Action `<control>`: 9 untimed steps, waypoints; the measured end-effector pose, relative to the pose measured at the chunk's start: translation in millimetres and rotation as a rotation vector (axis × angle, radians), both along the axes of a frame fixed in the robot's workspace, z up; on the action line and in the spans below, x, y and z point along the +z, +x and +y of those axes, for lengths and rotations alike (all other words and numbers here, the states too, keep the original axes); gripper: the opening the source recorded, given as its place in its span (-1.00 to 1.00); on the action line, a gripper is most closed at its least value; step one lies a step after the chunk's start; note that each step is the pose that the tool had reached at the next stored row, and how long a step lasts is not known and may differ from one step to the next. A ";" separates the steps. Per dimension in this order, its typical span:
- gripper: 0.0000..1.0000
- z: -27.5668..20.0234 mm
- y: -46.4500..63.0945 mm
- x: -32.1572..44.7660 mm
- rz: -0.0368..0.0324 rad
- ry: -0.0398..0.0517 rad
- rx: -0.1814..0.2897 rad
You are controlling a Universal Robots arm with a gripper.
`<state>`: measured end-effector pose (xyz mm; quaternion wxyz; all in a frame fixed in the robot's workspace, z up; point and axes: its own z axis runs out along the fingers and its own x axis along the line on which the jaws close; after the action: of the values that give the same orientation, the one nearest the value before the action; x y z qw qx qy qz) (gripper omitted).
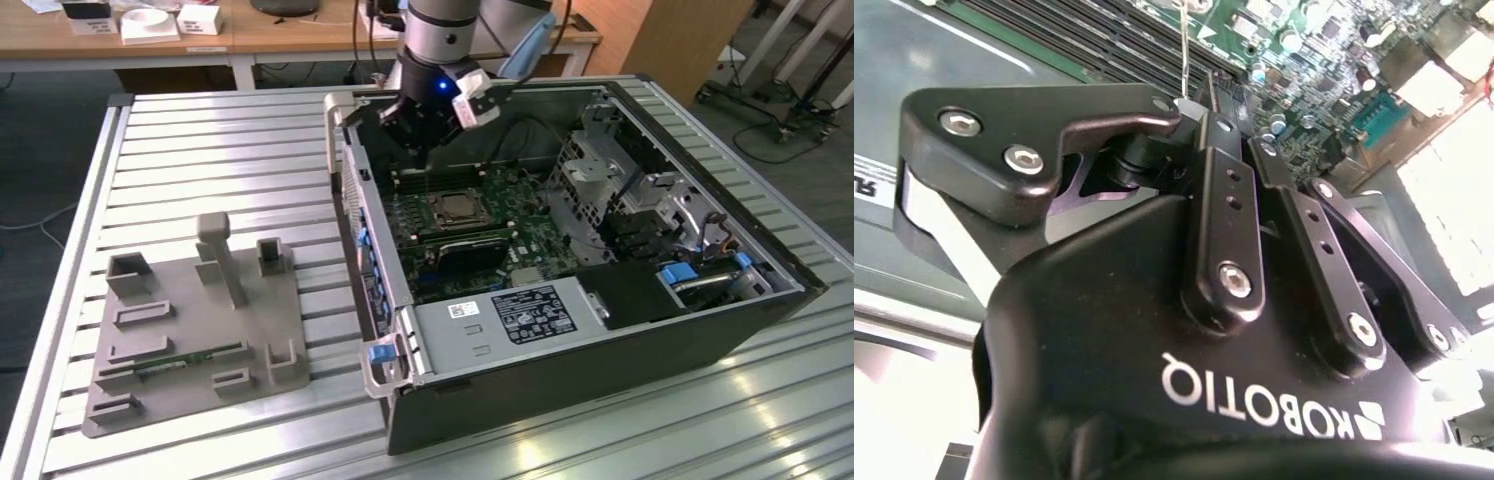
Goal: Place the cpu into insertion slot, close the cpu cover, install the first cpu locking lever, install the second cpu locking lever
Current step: 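Install the first cpu locking lever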
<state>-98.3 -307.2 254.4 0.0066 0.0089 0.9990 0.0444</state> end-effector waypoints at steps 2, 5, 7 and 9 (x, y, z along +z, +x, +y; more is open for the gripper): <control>-0.80 0.3 3.0 -0.1 0.0001 0.0000 0.000; -0.80 1.0 6.9 -0.2 0.0000 0.0000 0.000; -0.80 1.4 9.5 -0.2 0.0001 0.0000 0.000; -0.80 1.6 12.0 -0.2 0.0001 0.0000 0.000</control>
<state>-86.3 -305.5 254.2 0.0065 0.0086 0.9990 0.0444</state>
